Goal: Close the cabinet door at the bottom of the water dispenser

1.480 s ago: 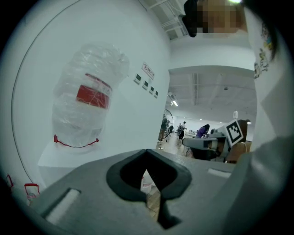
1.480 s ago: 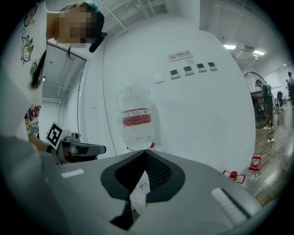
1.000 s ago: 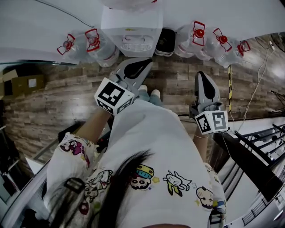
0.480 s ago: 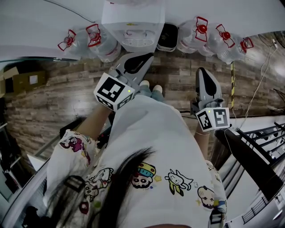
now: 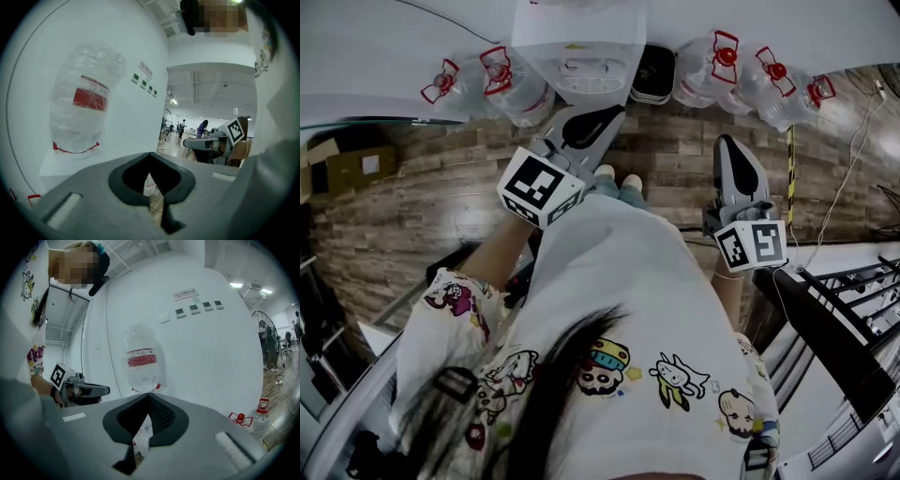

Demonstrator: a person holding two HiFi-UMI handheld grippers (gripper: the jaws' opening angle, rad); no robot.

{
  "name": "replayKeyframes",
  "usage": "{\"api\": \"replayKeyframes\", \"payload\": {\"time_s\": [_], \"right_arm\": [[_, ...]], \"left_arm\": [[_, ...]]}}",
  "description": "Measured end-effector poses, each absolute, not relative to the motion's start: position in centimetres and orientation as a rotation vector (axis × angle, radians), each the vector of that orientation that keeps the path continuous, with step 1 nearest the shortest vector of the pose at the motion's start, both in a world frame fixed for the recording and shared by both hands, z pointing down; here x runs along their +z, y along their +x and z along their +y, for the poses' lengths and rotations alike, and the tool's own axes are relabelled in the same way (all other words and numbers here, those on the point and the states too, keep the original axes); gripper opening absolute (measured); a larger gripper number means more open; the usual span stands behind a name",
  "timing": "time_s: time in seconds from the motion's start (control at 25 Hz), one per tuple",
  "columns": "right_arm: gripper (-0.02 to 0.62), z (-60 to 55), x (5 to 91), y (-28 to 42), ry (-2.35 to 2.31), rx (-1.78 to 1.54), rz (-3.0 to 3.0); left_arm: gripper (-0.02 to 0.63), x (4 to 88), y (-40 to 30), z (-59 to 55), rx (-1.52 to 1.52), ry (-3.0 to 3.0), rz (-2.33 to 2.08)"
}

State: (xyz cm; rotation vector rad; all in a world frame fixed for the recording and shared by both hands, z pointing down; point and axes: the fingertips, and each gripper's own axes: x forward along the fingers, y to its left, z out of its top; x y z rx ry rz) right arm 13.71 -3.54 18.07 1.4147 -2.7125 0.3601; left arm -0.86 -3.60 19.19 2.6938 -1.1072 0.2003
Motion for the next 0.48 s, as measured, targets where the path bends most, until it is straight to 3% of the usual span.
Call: {"api": "replayKeyframes", "payload": {"time_s": [0.48], "right_arm": [[0.008, -3.49, 18.17, 13.52, 1.397, 0.367, -2.724]], "left_arm": [[0.000, 18.95, -0.90, -3.41, 0.205, 2.690, -1.125]]}}
